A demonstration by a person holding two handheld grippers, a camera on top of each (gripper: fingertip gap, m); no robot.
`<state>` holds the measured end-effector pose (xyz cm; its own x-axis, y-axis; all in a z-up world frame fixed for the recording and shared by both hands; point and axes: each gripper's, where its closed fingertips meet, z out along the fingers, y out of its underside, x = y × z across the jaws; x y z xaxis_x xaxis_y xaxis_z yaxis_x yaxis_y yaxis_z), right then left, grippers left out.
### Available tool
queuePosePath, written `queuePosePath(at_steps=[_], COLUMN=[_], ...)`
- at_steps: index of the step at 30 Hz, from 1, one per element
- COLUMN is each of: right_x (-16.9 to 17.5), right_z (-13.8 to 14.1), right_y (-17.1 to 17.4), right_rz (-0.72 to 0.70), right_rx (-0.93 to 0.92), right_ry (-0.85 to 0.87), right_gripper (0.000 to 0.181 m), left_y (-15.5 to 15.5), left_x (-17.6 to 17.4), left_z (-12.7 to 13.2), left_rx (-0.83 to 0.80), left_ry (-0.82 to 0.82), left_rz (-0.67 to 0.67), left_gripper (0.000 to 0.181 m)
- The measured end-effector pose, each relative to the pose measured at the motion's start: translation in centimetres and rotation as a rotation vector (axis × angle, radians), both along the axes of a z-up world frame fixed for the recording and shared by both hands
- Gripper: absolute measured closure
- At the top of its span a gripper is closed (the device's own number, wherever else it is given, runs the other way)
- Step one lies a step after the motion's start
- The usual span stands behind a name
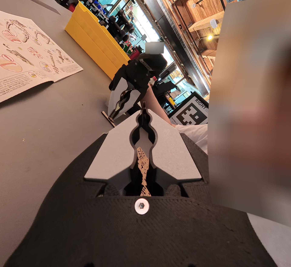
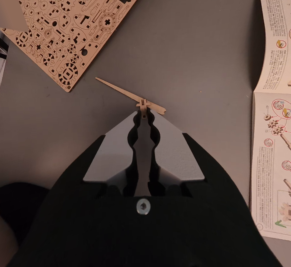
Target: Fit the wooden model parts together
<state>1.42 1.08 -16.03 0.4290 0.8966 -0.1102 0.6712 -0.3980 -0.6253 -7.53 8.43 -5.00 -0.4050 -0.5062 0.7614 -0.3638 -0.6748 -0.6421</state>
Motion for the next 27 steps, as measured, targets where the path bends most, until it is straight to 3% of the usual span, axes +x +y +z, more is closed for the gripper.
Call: queuePosePath(at_steps=[9, 17, 23, 27], right_x=[-0.4, -3.4, -6.6, -6.9], right_z=[0.3, 7.0, 8.4, 7.3], right_y=[-0.3, 1.5, 1.3, 1.9], right_rz=[0.017, -0.058, -0.056, -0.096], right_rx=[-0.015, 0.106, -0.107, -0.18], right_ry=[-0.011, 0.247, 0.476, 0.473], right_gripper=[0.174, 0.175, 0.175, 0.175], left_y=[0.0, 0.6, -0.3, -1.0], left_x=[0.2, 0.3, -0.1, -0.1], left_z=[-0.1, -1.2, -1.7, -1.9], left_rx=[0.009, 0.113, 0.183, 0.229], left_ry=[0.014, 0.076, 0.095, 0.102], left_rz=[-0.003, 0.007, -0.043, -0.067], left_gripper=[0.181, 0.181, 0.181, 0.181])
